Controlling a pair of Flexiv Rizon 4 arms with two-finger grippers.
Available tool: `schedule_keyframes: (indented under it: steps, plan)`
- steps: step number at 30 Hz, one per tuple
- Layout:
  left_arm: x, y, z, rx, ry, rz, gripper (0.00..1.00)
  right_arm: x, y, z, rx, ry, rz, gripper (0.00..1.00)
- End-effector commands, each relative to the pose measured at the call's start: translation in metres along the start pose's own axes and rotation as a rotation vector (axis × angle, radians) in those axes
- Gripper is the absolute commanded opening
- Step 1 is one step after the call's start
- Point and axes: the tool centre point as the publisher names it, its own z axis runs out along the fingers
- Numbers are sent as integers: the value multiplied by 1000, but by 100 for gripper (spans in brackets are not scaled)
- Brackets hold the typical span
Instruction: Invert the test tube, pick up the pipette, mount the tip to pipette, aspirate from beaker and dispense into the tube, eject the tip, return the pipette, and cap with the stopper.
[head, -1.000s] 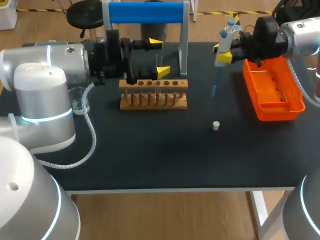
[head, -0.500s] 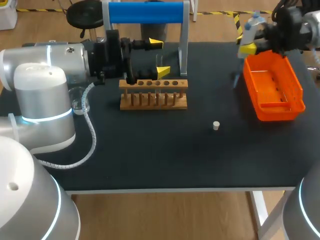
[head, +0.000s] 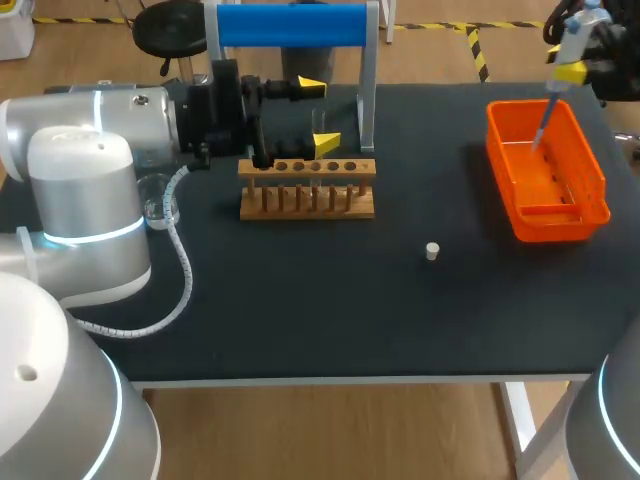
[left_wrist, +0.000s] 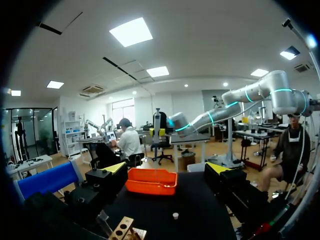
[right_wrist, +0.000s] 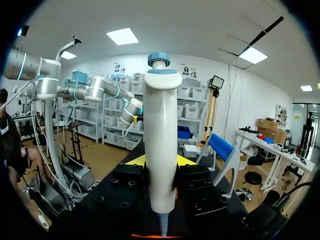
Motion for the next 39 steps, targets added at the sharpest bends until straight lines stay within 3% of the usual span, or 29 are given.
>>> schedule_keyframes:
  steps: [1,24,39]
  plan:
    - [1,0,0,1,-2,1,100,-8,-5,-31,1,34,2,0]
    - [1,0,0,1,-2,1,100,-10,-20,-67,-83,65,22,0]
    - [1,0,0,1,-2,1,100,-7,-24,-70,-60,82,26,0]
